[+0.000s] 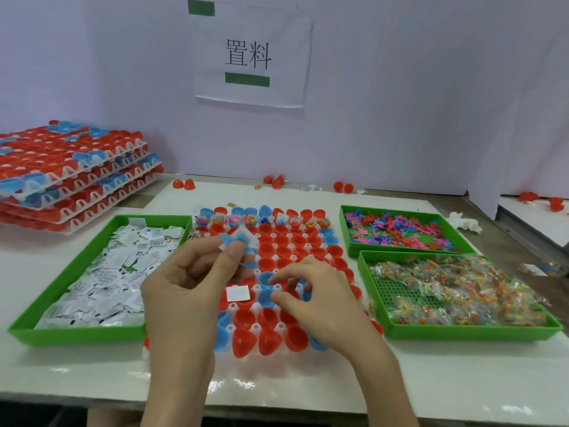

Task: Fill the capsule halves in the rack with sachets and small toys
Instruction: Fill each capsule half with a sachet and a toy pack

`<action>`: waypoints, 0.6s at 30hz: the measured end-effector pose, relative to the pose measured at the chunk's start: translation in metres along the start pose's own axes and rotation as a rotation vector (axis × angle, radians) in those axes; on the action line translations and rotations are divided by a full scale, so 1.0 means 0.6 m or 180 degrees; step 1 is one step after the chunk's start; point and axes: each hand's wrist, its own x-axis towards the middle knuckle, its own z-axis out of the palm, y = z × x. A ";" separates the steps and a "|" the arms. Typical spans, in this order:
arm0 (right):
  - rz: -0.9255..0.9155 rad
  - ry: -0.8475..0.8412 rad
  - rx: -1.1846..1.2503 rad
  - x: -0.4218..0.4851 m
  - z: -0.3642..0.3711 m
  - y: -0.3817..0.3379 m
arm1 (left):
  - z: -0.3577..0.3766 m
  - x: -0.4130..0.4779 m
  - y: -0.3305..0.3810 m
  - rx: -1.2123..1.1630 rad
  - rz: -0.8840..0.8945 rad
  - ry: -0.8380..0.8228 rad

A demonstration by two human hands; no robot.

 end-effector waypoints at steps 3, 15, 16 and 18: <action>-0.0096 0.0138 0.0003 0.010 0.010 -0.012 | -0.013 0.008 -0.001 -0.0153 -0.0003 0.0422; -0.0351 -0.0394 -0.0554 0.071 0.061 -0.049 | -0.032 0.015 -0.004 -0.0142 -0.0023 0.0631; -0.0361 -0.0390 -0.0525 0.072 0.061 -0.049 | -0.033 0.015 -0.006 -0.0113 -0.0014 0.0614; -0.0393 -0.0394 -0.0449 0.072 0.062 -0.048 | -0.035 0.015 -0.008 -0.0081 -0.0014 0.0597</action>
